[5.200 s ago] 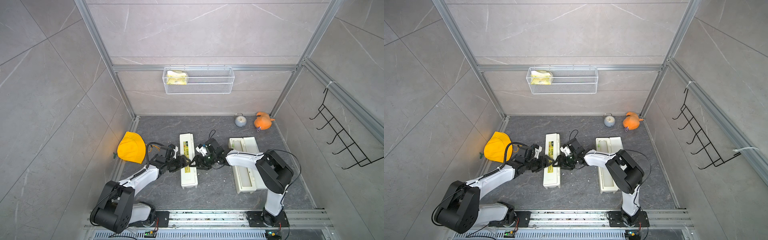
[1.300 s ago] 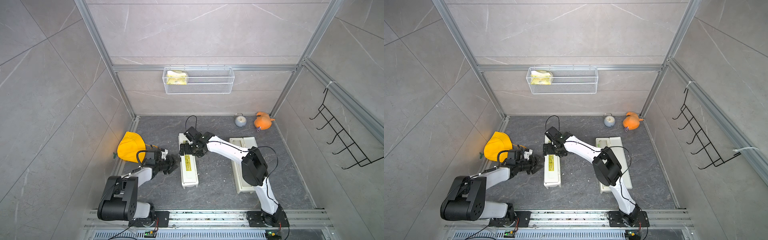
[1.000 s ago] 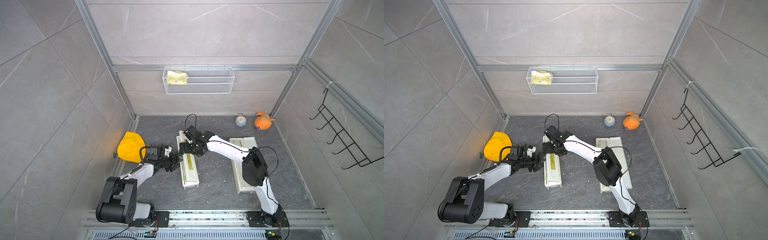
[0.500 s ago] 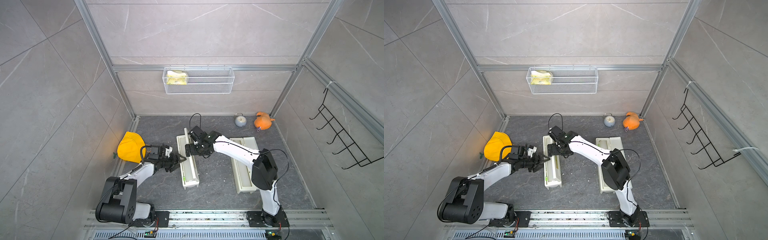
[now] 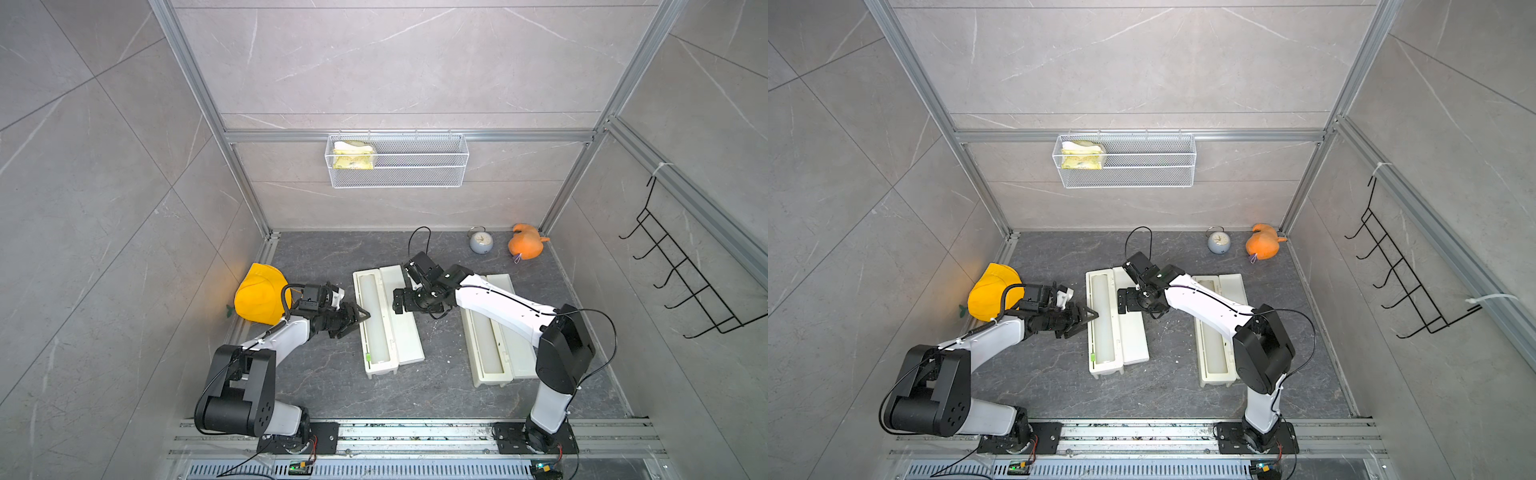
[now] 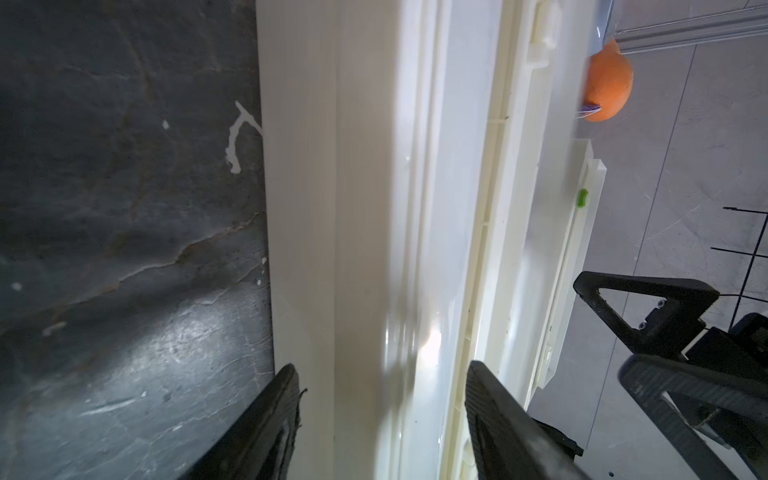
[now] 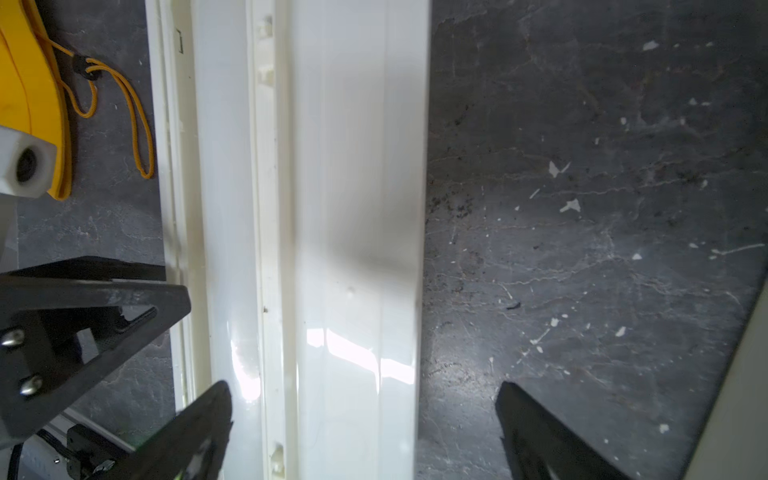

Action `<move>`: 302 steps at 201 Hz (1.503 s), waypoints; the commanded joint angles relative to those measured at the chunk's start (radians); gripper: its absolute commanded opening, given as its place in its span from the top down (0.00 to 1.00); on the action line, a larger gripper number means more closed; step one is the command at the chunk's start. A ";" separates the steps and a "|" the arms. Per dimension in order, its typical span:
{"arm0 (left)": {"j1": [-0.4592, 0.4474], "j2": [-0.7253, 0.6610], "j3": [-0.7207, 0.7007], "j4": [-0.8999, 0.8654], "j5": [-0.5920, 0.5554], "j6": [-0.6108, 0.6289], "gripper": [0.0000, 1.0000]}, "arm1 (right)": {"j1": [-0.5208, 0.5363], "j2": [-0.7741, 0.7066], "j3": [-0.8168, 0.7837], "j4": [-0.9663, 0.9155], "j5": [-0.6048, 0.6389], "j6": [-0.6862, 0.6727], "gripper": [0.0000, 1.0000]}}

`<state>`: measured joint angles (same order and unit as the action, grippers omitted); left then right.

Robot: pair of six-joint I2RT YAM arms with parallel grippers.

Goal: Put plastic wrap rolls into dispensers
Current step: Open the lid of the plastic wrap cutting box, then adjust the plastic wrap cutting box at the center of the board.

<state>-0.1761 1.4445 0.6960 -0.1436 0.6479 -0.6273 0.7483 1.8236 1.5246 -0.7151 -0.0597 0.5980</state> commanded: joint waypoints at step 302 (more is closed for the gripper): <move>-0.148 0.121 0.243 -0.105 -0.109 0.140 0.43 | -0.270 -0.184 -0.378 0.195 -0.176 0.008 0.01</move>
<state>-0.3164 1.6218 0.9470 -0.2543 0.5220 -0.4850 0.4538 1.6180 1.1133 -0.5602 -0.1768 0.5392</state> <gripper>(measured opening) 0.573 0.984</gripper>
